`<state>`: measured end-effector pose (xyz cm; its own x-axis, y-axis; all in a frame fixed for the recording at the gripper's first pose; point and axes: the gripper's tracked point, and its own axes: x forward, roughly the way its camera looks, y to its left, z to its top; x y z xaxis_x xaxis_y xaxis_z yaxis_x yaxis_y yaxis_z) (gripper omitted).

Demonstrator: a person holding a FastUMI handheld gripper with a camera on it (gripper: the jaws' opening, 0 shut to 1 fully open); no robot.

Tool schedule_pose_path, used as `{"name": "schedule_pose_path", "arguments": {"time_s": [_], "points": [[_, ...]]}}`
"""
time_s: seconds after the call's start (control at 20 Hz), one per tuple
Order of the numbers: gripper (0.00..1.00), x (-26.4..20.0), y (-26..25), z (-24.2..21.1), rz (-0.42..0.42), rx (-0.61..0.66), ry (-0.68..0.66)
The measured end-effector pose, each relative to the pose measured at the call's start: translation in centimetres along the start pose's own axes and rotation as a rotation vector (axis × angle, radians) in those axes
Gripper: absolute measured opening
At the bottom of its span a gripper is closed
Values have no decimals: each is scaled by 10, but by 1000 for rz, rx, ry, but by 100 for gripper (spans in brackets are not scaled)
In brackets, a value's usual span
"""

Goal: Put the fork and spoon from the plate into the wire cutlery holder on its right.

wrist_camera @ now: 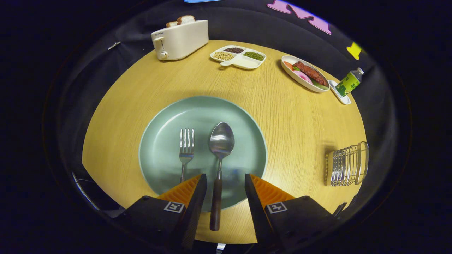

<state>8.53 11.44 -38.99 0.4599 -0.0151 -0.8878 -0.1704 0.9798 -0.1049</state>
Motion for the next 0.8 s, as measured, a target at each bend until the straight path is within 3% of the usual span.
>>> {"name": "schedule_pose_path", "arguments": {"time_s": [0.1, 0.25, 0.4, 0.45, 0.55, 0.8], "points": [[67, 6, 4, -7, 6, -22, 42], [41, 19, 13, -14, 34, -14, 105], [24, 16, 10, -11, 40, -4, 131], [14, 15, 10, -11, 58, 12, 142], [10, 13, 12, -12, 105, 38, 171], [10, -6, 8, 2, 183, 97, 155]]}}
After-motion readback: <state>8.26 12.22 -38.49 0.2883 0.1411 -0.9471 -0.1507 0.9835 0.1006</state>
